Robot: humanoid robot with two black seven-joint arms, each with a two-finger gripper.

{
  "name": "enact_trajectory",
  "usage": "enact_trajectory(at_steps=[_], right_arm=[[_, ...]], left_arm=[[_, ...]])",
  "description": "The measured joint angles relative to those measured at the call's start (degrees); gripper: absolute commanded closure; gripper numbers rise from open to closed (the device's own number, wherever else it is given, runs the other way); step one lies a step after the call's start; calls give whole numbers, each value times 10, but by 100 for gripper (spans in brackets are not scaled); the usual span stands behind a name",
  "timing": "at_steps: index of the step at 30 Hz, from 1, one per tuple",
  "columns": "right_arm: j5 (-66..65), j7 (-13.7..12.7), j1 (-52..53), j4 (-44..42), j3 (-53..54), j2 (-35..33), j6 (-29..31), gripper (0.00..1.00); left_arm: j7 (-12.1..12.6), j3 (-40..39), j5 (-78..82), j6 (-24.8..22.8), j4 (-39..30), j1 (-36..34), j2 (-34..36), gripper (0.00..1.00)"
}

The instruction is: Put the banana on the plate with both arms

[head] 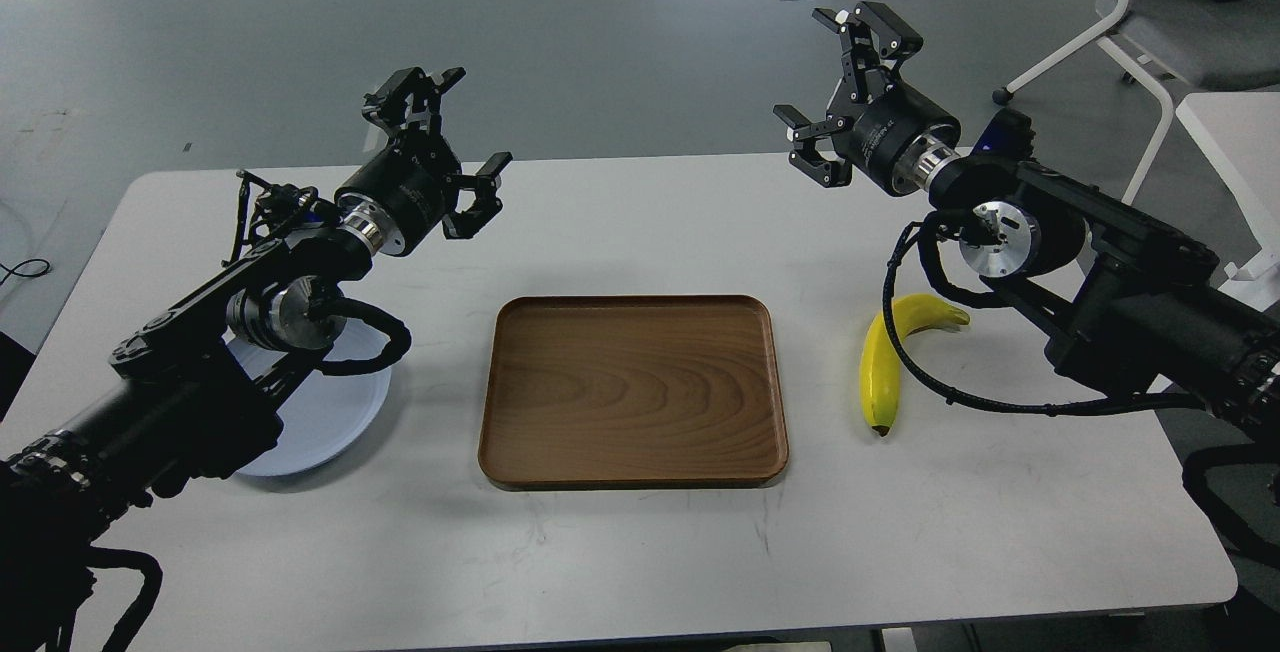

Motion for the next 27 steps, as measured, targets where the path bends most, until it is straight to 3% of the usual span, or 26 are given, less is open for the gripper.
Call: enact_trajectory(at_steps=[3, 6, 9, 14, 17, 20, 27], right_arm=[[0, 0, 0, 0, 0, -4, 0, 0], [0, 1, -2, 0, -1, -8, 0, 0], [0, 1, -3, 1, -2, -11, -1, 0], [-1, 1, -2, 1, -2, -14, -2, 0], [-1, 1, -1, 1, -3, -14, -3, 0], [-5, 1, -3, 0, -3, -13, -3, 0], [-7, 1, -1, 0, -7, -12, -4, 0]], left_arm=[[-48, 1, 102, 29, -14, -11, 14, 2], [-69, 2, 261, 88, -44, -19, 44, 2], [-72, 19, 425, 132, -85, -18, 95, 2], [-72, 126, 618, 189, -109, -13, 191, 2], [-75, 204, 636, 245, -110, -9, 249, 3], [-77, 256, 626, 271, -108, 6, 298, 4], [-76, 284, 614, 307, -98, 95, 357, 4]])
